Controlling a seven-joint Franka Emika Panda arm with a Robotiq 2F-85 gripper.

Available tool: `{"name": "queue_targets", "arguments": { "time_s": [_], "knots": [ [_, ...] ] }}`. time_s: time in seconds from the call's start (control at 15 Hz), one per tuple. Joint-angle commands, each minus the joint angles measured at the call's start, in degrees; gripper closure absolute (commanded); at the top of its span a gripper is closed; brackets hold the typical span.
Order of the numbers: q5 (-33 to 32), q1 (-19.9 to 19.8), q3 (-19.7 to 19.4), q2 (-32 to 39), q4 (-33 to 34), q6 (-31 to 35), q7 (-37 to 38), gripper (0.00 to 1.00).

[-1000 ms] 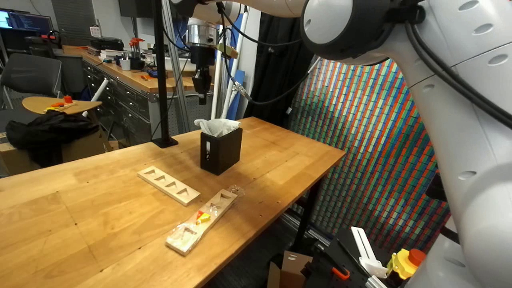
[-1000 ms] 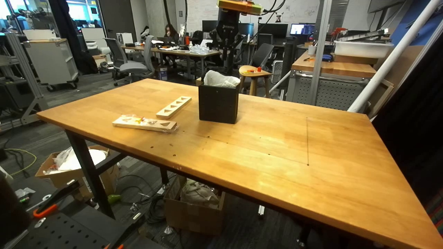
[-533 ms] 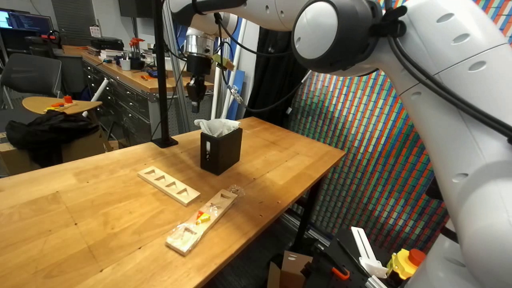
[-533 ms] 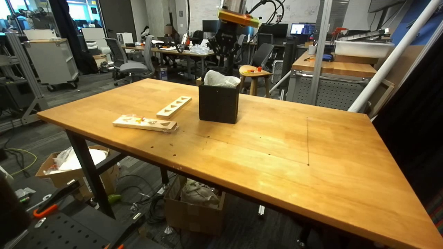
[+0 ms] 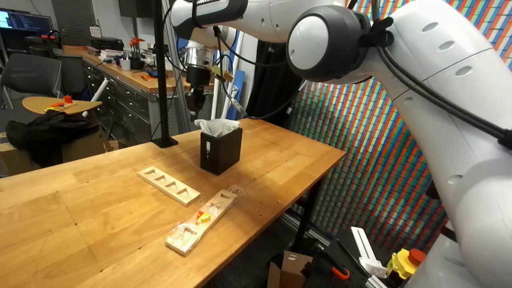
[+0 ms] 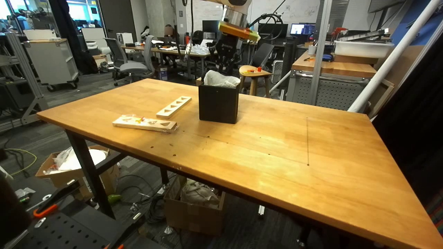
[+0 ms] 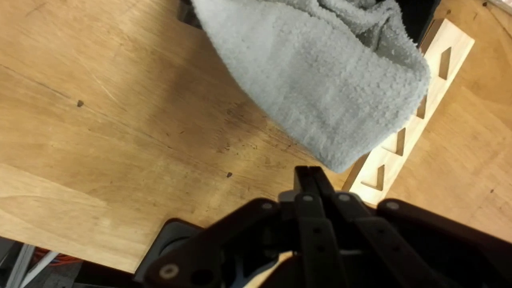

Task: Put the white towel in the black box

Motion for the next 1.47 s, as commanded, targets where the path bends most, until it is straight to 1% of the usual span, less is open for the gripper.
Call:
{"name": "queue_targets", "arguments": {
  "time_s": [0.0,0.07,0.4,0.6,0.87,1.4],
  "knots": [
    [2.0,-0.8,0.6,0.9,1.0,0.7,0.9,0.95],
    [2.1,-0.9,0.6,0.9,0.9,0.8,1.0,0.97],
    [2.4,-1.5,0.3,0.1,-0.1,1.4,1.4,0.95],
    [2.3,-2.0,0.1,-0.8,-1.4,1.8,2.1,0.96],
    [2.4,-2.7,0.1,-2.9,-5.5,3.0,3.3,0.96],
    [2.9,-2.9,0.2,-9.8,-16.6,7.2,5.9,0.95]
  ]
}}
